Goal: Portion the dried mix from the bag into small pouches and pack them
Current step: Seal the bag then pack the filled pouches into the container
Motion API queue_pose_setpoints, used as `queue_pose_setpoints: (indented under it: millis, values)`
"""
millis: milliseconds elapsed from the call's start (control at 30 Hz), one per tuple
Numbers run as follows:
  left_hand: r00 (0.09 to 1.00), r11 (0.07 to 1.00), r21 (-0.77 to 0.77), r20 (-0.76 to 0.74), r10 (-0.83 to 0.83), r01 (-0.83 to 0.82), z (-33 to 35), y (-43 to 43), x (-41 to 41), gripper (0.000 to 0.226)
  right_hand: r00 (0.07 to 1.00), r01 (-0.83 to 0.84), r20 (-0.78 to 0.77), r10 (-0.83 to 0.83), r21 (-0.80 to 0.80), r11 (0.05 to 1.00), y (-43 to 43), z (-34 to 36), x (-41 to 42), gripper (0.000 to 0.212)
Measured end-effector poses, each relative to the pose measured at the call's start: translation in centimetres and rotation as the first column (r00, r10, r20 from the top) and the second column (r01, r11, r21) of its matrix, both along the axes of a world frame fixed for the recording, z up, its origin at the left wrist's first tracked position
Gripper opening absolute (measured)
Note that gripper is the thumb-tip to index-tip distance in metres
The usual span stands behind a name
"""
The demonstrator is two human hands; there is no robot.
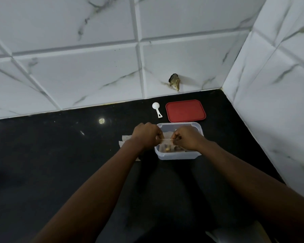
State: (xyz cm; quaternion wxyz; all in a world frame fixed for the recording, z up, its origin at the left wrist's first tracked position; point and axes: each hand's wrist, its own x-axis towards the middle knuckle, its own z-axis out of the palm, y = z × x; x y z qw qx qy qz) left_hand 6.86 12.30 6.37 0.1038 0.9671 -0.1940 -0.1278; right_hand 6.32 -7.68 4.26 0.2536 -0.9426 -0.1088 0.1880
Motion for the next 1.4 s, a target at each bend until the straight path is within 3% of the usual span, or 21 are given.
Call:
queue_pose_setpoints:
  millis: [100, 233, 333, 533, 700, 767, 900, 1000, 1167, 1400]
  values:
    - [1.0, 1.0, 0.01, 0.018, -0.021, 0.021, -0.1, -0.2, 0.2, 0.023, 1.0, 0.006, -0.018, -0.006, -0.011, 1.0, 0.2, 0.0, 0.1, 0.011]
    - [0.992, 0.933, -0.341, 0.009, 0.128, -0.117, 0.0, 1.8, 0.0, 0.02, 0.998, 0.053, 0.036, -0.057, 0.109, 0.993, 0.7, 1.0, 0.0, 0.025]
    - [0.977, 0.851, -0.486, -0.023, 0.213, -0.197, 0.2, 5.0, -0.1, 0.015, 0.985, 0.065, 0.139, -0.104, 0.258, 0.964, 2.5, 2.1, 0.1, 0.018]
    - [0.964, 0.944, -0.225, -0.168, 0.207, -0.242, -0.3, 11.2, -0.5, 0.019, 0.985, -0.073, 0.169, 0.026, 0.28, 0.957, 9.2, 3.1, 0.0, 0.021]
    - [0.96, 0.971, -0.081, -0.187, 0.206, -0.224, -1.9, 12.9, -1.3, 0.035, 0.985, -0.151, 0.086, 0.15, 0.0, 0.989, 13.6, 0.9, 0.1, 0.042]
    - [0.966, 0.975, -0.078, -0.177, 0.191, -0.207, -2.3, 13.1, -1.6, 0.031, 0.988, -0.143, 0.044, 0.147, -0.08, 0.986, 14.5, -0.1, 0.0, 0.046]
    - [0.979, 0.983, -0.071, -0.126, 0.161, -0.171, -2.4, 13.7, -1.8, 0.013, 0.991, -0.129, 0.018, 0.13, -0.076, 0.989, 14.9, -0.9, -0.5, 0.022]
    - [0.977, 0.961, -0.216, -0.159, 0.142, -0.175, -2.3, 14.3, -1.9, 0.007, 0.994, -0.092, 0.067, 0.091, 0.009, 0.996, 14.2, -0.2, -1.0, 0.012]
    - [0.976, 0.844, -0.497, -0.179, 0.127, -0.201, -0.5, 14.2, -1.5, 0.01, 0.988, -0.08, 0.143, 0.057, 0.164, 0.983, 11.8, 3.1, -1.2, 0.01]
    - [0.999, 0.771, -0.637, -0.046, -0.002, -0.028, 4.4, 8.5, 0.2, 0.006, 0.964, -0.007, 0.258, -0.061, 0.255, 0.967, 6.0, 7.9, -1.2, 0.006]
